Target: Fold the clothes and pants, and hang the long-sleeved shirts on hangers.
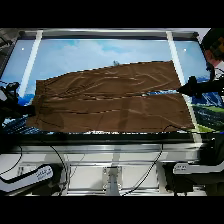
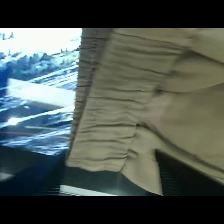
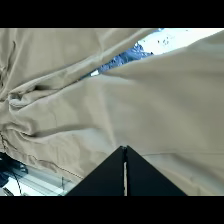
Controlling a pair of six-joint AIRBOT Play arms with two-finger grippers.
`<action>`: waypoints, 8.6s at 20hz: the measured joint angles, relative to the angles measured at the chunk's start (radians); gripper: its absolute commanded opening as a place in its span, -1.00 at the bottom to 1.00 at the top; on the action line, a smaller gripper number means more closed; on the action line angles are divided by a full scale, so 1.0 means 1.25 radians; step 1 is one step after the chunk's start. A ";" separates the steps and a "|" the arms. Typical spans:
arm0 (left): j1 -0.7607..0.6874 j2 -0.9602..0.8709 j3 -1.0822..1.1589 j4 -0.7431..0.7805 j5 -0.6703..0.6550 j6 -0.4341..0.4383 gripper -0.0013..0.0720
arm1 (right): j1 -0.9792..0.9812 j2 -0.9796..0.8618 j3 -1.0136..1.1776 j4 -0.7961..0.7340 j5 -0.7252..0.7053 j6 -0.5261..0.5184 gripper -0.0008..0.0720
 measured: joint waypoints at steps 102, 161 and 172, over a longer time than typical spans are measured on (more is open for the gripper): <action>0.292 0.453 -0.459 -0.742 0.286 0.061 -0.92 | -0.436 0.369 -0.702 -0.096 -0.311 0.161 0.09; 0.218 0.493 -0.246 -0.334 -0.001 -0.155 -0.92 | -0.119 0.206 0.169 -0.073 -0.209 0.308 -0.94; 0.218 0.225 -0.246 -0.645 0.196 -0.073 -0.92 | 0.021 -0.053 0.273 -0.111 -0.396 0.461 -0.95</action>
